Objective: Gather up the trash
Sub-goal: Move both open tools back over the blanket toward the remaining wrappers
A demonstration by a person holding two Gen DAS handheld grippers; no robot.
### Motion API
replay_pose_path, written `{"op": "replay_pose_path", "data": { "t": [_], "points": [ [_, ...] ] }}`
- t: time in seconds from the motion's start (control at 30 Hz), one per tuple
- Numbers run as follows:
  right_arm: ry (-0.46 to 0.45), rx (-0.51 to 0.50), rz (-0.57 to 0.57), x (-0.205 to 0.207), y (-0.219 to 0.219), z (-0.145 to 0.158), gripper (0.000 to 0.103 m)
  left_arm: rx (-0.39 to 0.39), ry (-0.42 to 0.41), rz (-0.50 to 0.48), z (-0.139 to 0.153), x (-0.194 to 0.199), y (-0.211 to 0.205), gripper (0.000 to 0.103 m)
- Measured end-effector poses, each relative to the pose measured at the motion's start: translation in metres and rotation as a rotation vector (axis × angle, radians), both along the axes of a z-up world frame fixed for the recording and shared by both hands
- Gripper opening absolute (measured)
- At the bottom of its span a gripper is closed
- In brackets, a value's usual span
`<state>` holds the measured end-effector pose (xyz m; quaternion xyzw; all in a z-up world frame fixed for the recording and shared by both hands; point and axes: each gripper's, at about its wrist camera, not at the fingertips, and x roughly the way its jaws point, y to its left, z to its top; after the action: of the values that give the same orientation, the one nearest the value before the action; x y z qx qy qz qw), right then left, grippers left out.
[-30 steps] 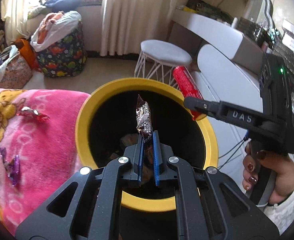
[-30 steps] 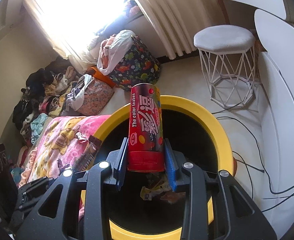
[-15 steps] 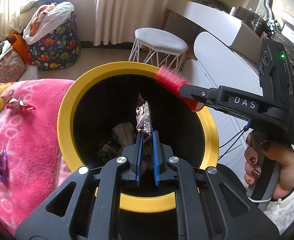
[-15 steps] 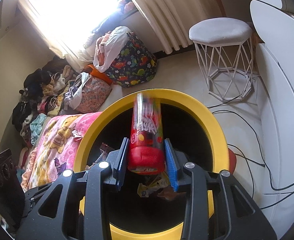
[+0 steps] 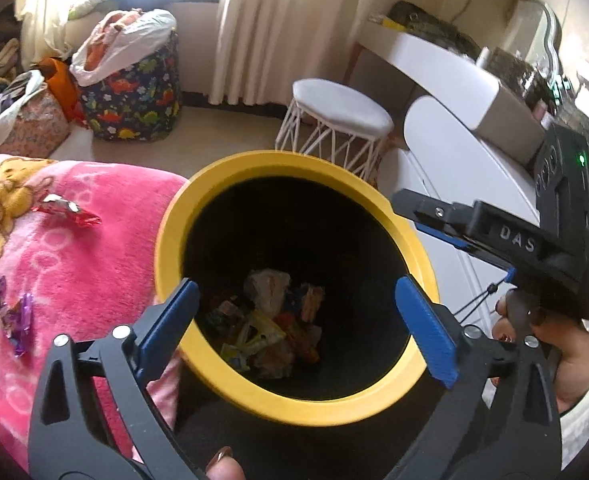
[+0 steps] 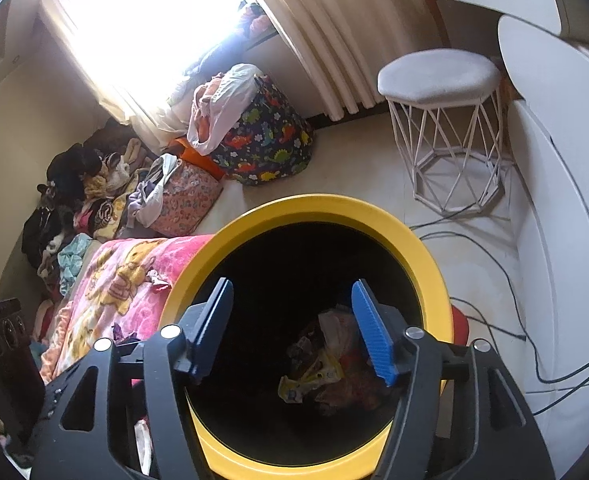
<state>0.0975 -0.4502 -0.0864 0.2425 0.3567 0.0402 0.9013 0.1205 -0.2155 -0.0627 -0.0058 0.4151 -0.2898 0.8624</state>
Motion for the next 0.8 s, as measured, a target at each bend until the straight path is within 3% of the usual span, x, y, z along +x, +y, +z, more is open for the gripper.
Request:
{"op": "replay_pose_path", "data": {
  "t": [0.4, 0.8],
  "points": [
    [-0.086, -0.075, 0.044, -0.003, 0.021, 0.027, 0.073, -0.029, -0.065, 0.115, 0.022, 0.000, 0.037, 0.092],
    [-0.146, -0.122, 0.109, -0.003, 0.049, 0.045, 0.077, -0.063, -0.098, 0.213, 0.035, 0.001, 0.076, 0.092]
  ]
}}
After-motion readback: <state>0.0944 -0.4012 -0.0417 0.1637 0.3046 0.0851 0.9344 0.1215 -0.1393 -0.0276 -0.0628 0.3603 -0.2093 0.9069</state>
